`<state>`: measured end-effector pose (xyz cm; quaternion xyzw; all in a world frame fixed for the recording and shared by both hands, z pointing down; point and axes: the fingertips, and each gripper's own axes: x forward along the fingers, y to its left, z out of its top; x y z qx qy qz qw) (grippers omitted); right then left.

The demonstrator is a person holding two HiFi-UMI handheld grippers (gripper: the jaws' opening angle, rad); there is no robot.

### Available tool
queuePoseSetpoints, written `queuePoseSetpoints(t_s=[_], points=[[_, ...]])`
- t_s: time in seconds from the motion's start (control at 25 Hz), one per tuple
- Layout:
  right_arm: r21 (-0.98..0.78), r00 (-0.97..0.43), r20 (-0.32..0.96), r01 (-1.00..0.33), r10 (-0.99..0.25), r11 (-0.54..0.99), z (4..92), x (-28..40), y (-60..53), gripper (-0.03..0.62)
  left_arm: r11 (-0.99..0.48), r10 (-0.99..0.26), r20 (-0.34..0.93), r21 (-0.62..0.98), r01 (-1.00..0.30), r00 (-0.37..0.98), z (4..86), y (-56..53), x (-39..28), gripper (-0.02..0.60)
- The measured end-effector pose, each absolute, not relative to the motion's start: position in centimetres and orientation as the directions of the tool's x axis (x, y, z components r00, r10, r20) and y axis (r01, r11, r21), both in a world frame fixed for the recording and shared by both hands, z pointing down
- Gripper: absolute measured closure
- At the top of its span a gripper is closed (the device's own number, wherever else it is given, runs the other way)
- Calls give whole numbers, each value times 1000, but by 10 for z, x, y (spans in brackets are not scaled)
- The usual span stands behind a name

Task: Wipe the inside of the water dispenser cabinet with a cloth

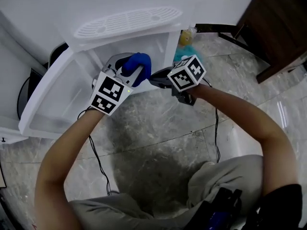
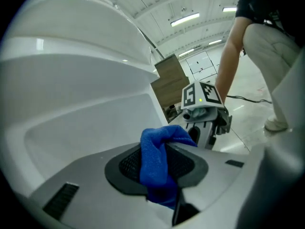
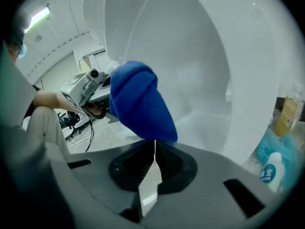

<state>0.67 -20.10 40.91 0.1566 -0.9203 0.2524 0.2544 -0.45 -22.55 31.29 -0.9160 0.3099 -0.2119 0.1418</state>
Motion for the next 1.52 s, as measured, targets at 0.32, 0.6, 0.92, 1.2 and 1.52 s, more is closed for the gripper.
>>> queuePoseSetpoints(t_s=[0.32, 0.6, 0.92, 1.2, 1.52], points=[[-461, -895, 408, -371, -179, 806, 364, -20, -213, 591, -776, -611, 436, -493, -393, 661, 349, -198, -51, 465], [-573, -952, 265, -281, -151, 770, 334, -54, -205, 329, -772, -613, 476, -531, -349, 631, 361, -193, -60, 465], [-570, -947, 308, -259, -89, 779, 351, -65, -192, 332, -750, -612, 474, -602, -274, 633, 360, -185, -46, 465], [-580, -942, 330, -252, -59, 775, 353, -64, -192, 531, -737, -618, 453, -619, -273, 643, 364, -187, -45, 405], [-469, -879, 428, -417, -213, 778, 363, -32, -231, 534, -737, -631, 458, -605, -301, 626, 368, -190, -53, 402]])
